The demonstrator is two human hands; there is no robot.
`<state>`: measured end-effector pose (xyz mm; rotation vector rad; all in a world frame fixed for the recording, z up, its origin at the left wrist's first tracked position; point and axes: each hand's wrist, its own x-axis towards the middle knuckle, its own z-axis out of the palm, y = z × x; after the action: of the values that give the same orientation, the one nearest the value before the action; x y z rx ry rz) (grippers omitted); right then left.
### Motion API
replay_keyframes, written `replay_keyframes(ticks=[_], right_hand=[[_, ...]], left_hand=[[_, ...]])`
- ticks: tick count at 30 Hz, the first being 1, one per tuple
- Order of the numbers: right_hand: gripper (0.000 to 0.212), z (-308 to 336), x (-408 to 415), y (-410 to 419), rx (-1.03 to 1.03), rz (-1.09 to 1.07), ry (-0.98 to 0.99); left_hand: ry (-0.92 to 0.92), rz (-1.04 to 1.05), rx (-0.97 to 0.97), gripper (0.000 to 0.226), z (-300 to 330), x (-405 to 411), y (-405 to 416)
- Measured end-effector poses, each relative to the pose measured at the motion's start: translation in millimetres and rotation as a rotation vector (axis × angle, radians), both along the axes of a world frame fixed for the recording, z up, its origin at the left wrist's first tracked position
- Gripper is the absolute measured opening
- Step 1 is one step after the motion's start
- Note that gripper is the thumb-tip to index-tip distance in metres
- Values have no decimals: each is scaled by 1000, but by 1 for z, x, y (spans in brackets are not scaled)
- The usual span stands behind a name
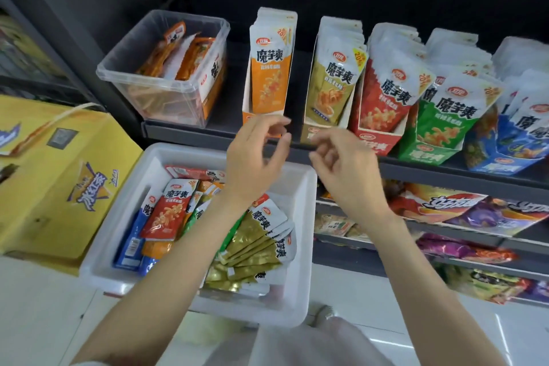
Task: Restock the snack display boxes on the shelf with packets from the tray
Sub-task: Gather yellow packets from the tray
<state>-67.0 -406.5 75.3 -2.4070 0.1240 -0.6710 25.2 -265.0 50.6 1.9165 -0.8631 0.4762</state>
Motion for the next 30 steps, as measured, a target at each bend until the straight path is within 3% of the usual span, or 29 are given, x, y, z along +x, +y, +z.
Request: replay_keyframes(ticks=[4, 7, 11, 14, 17, 20, 25, 28, 30], right_hand=[[20, -43, 0, 32, -123, 284, 359], [39, -70, 12, 51, -410, 435, 559], [57, -105, 29, 61, -730, 524, 757], [64, -125, 38, 60, -853, 558, 878], [60, -123, 43, 60, -881, 584, 899], [30, -112, 43, 58, -961, 614, 855], [11, -74, 33, 46, -839, 594, 831], [17, -45, 24, 25, -554, 450, 640], [14, -26, 16, 10, -138, 313, 457]], left_hand=[[87, 9, 265, 27, -43, -22, 59], [161, 11, 602, 36, -74, -33, 93], [322, -28, 956, 48, -100, -41, 106], [381, -38, 1090, 53, -104, -42, 100], [401, -36, 1125, 59, -105, -39, 90], [394, -45, 1172, 64, -105, -37, 84], [376, -117, 1081, 44, -102, -35, 82], [409, -38, 853, 27, -83, -37, 79], [551, -15, 545, 20, -68, -38, 76]])
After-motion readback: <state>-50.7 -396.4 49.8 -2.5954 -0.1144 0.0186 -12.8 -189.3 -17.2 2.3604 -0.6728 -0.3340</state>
